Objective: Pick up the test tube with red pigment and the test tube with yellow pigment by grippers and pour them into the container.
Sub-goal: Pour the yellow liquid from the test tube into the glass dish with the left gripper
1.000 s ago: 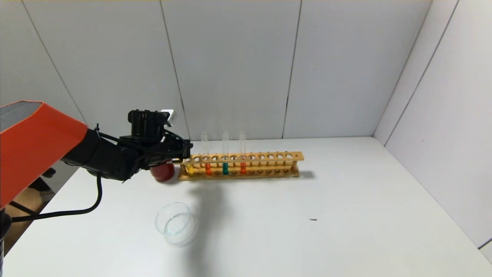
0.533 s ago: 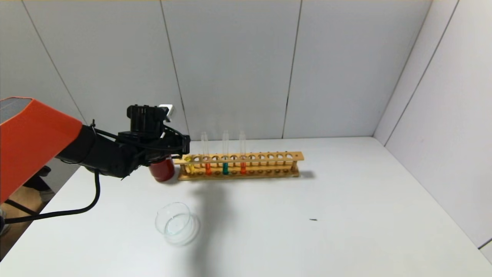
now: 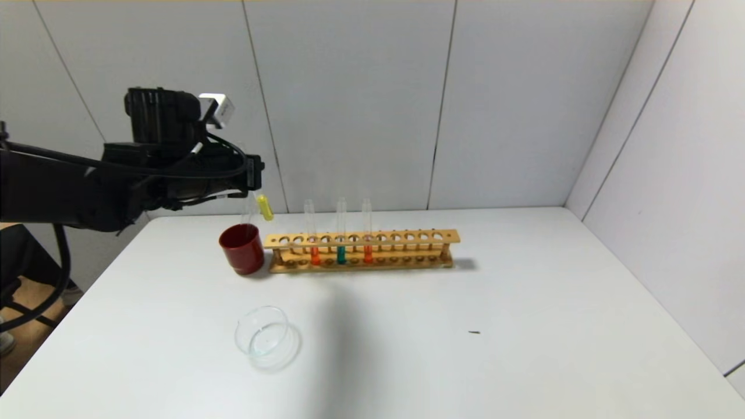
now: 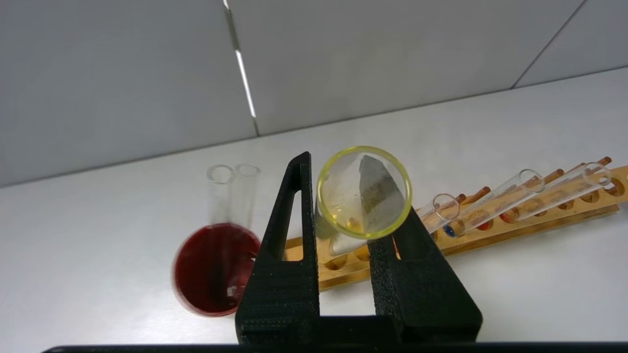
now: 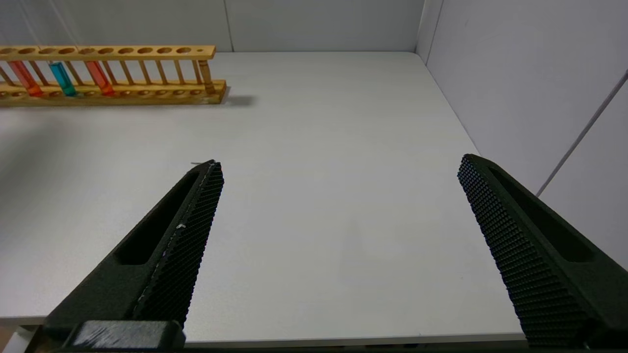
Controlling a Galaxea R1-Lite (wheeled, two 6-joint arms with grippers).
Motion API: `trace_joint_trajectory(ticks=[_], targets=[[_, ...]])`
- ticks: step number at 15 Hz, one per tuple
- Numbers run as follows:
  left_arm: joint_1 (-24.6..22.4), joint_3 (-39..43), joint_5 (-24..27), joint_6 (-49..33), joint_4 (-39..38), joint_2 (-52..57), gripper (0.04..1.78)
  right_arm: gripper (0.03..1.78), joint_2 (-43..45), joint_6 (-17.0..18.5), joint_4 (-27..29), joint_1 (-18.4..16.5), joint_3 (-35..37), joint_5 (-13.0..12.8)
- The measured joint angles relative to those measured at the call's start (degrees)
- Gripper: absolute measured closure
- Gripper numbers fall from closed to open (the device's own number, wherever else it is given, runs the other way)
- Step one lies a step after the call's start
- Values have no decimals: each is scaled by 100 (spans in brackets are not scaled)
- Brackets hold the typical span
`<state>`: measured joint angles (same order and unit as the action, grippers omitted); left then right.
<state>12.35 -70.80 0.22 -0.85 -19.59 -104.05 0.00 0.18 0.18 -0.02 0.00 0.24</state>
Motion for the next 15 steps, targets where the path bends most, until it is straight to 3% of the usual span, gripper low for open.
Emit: trace_joint_trajectory(ticks=[4,9,15], targets=[[-4,308,-93,138,427,1028,149,6,0,0,0,0,0,0],[-1,1992,-116,250,440,2317,149,6,0,-2,0,2,0,0],[-139,4041,-129,1446,-499,3346,149,6,0,0,0,2,0,0]])
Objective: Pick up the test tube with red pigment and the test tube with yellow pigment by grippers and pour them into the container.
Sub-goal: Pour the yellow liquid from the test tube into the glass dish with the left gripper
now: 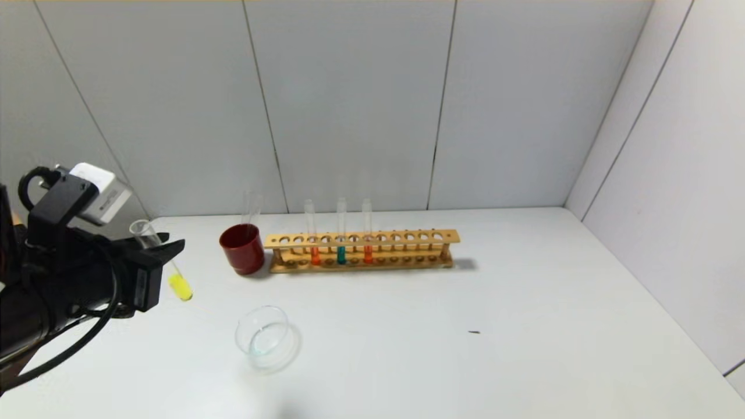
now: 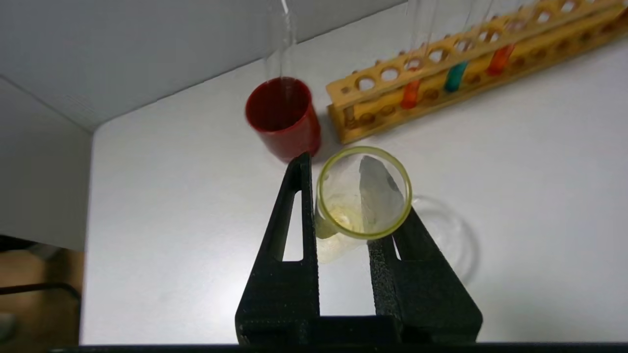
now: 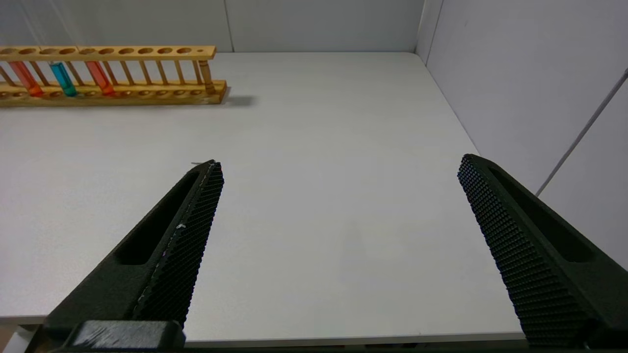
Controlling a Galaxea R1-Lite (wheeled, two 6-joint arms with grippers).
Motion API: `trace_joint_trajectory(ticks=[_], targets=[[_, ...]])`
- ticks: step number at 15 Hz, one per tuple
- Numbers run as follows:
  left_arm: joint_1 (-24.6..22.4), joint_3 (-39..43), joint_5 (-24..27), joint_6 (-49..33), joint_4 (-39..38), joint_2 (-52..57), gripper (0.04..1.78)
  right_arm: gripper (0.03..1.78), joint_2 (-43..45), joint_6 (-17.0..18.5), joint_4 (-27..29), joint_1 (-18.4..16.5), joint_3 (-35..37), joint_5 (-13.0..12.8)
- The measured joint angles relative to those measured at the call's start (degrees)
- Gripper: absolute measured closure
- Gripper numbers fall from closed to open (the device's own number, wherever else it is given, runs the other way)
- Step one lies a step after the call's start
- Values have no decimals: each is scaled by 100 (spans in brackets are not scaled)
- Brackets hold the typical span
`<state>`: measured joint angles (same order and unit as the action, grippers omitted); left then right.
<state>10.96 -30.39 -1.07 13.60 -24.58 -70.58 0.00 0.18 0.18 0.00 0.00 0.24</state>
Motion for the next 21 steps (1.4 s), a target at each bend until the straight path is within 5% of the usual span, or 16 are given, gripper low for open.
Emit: trace_joint_trajectory(ticks=[12,21], targets=[[-389,1002,300,3433,-1442,-372,149,6,0,0,0,-2,0,0],[-391,1170,255,4467,-1574,-970,149,6,0,-2,0,-2,0,-2]])
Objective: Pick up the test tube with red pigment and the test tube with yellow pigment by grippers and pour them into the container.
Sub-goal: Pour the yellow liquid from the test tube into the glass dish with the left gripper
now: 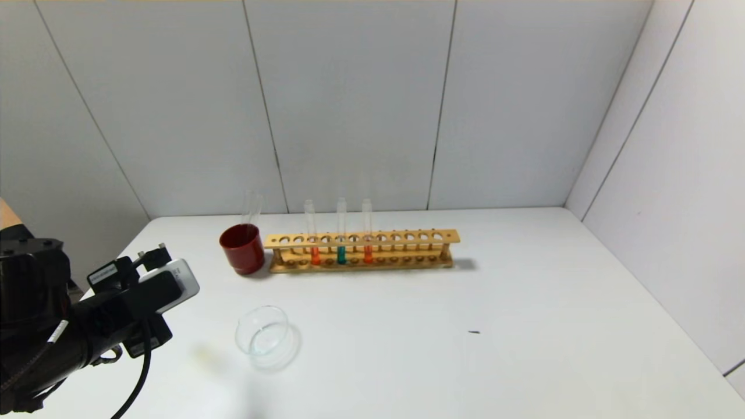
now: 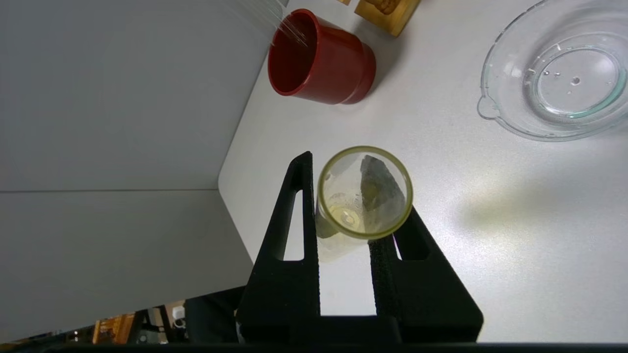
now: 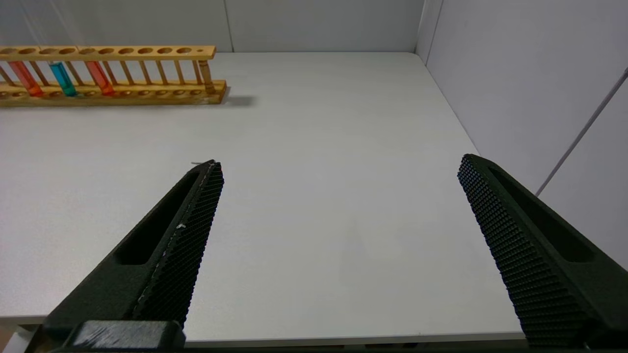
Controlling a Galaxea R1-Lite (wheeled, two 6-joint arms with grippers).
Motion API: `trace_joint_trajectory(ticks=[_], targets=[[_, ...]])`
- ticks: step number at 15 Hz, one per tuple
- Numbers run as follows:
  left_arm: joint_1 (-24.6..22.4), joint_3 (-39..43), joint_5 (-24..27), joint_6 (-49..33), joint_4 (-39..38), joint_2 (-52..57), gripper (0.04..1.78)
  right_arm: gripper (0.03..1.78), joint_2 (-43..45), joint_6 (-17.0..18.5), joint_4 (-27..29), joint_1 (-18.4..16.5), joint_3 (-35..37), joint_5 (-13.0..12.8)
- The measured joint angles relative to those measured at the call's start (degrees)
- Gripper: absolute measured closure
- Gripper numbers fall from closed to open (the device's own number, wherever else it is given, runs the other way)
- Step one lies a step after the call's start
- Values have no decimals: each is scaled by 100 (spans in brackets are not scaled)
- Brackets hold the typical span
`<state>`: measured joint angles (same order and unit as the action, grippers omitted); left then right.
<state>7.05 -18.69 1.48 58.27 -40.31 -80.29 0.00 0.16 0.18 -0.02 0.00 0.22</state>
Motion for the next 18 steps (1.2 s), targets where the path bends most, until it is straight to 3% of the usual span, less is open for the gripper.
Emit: trace_joint_trajectory(ticks=[6,13,18], targets=[[-5,-71,-178,794,-395,-378,149,6,0,0,-2,0,0,0],[-2,56,-126,1968,-1993,-1401,149,6,0,2,0,0,0,0],[17,108,-95,2634,-2091,-1731,149,6,0,0,-2,0,0,0]])
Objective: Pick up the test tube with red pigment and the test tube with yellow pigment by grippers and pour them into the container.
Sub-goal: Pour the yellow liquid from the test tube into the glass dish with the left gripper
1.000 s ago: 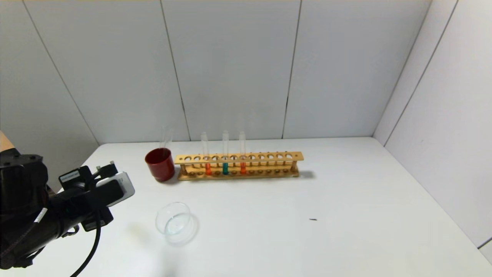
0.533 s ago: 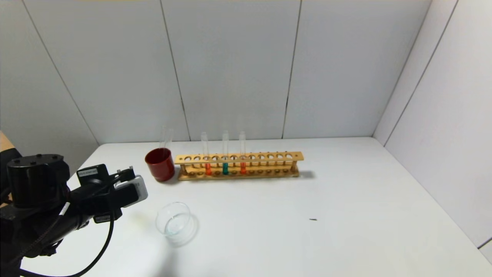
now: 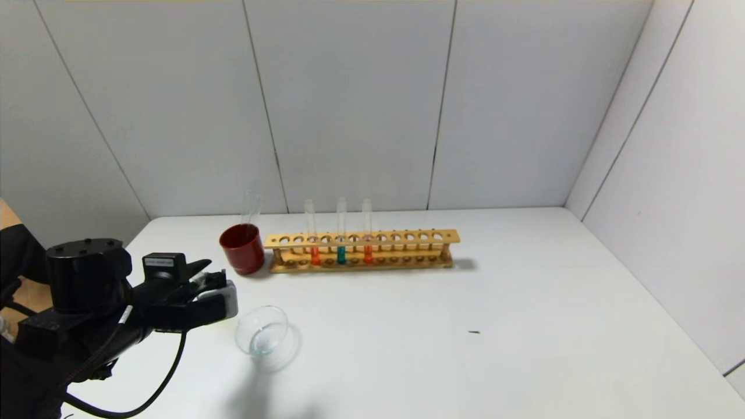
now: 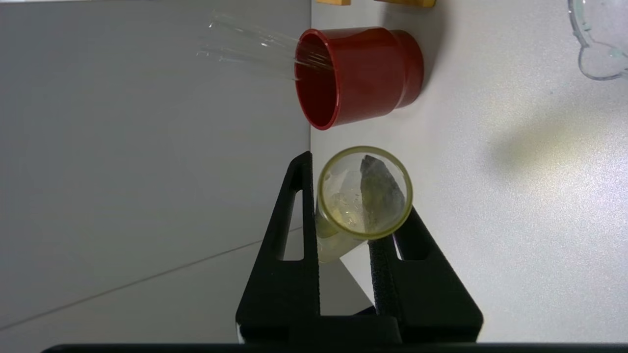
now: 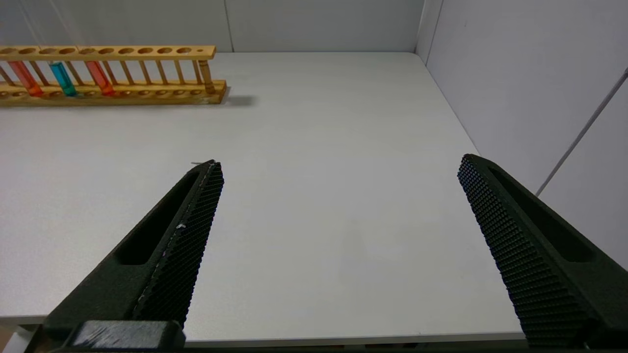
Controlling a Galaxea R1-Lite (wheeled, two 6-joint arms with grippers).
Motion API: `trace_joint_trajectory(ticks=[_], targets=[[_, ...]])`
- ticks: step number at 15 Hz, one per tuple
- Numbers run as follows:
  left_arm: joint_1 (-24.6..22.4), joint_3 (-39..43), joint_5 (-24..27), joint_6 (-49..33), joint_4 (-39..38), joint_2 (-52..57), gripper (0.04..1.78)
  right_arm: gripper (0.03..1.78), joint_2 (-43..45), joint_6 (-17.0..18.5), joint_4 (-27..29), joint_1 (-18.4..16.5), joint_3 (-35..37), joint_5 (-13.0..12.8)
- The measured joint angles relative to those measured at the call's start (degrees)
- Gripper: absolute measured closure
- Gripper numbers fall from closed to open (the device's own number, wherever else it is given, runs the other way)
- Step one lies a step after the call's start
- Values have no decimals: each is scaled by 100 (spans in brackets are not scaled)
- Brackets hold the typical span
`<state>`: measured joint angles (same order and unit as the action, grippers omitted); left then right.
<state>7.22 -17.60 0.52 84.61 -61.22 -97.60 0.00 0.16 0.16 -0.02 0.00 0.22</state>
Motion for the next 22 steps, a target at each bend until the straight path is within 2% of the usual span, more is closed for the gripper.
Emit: trace_joint_trajectory(ticks=[11,16,22], targets=[[17,-118,195,1156,-595,-546,149,6,0,2,2,2,0,2],[132,-155,236,1252,-619,-711,149,6,0,2,2,0,0,0],[223,-439,623,1715,-619,-953,149,6,0,2,2,0,0,2]])
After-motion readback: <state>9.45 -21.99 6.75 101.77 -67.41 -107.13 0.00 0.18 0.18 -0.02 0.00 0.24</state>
